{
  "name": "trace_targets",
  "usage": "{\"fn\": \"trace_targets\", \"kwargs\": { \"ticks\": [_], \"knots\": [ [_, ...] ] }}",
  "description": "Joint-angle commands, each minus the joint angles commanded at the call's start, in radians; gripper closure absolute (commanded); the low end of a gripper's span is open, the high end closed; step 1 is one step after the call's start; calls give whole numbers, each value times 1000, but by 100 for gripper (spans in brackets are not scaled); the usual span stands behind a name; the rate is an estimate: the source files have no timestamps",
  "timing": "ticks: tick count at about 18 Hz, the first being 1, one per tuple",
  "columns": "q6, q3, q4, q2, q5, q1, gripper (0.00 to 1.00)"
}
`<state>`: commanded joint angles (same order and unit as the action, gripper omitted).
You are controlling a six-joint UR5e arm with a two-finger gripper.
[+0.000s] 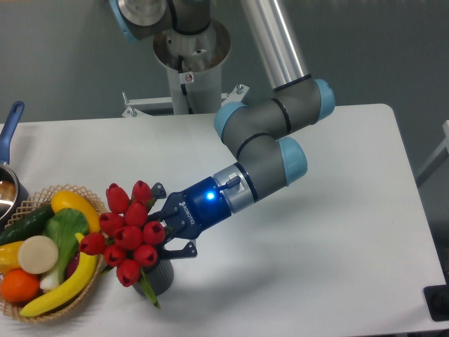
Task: Insert the flowers into the vase
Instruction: 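Lower the tulip stems into the black vase opening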
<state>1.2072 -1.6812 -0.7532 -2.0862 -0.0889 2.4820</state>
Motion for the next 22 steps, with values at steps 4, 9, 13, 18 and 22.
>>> {"fn": "trace_targets", "kwargs": {
  "ticks": [4,9,13,18,22],
  "knots": [
    [11,-3,0,-17,-3,-5,60],
    [17,-3,0,-34,-5,-14,59],
    [17,-3,2,-41,-14,-15,50],
    [35,-3,2,-41,-15,-15,27],
    [54,-5,0,-44,-18,-15,6]
  ]
}}
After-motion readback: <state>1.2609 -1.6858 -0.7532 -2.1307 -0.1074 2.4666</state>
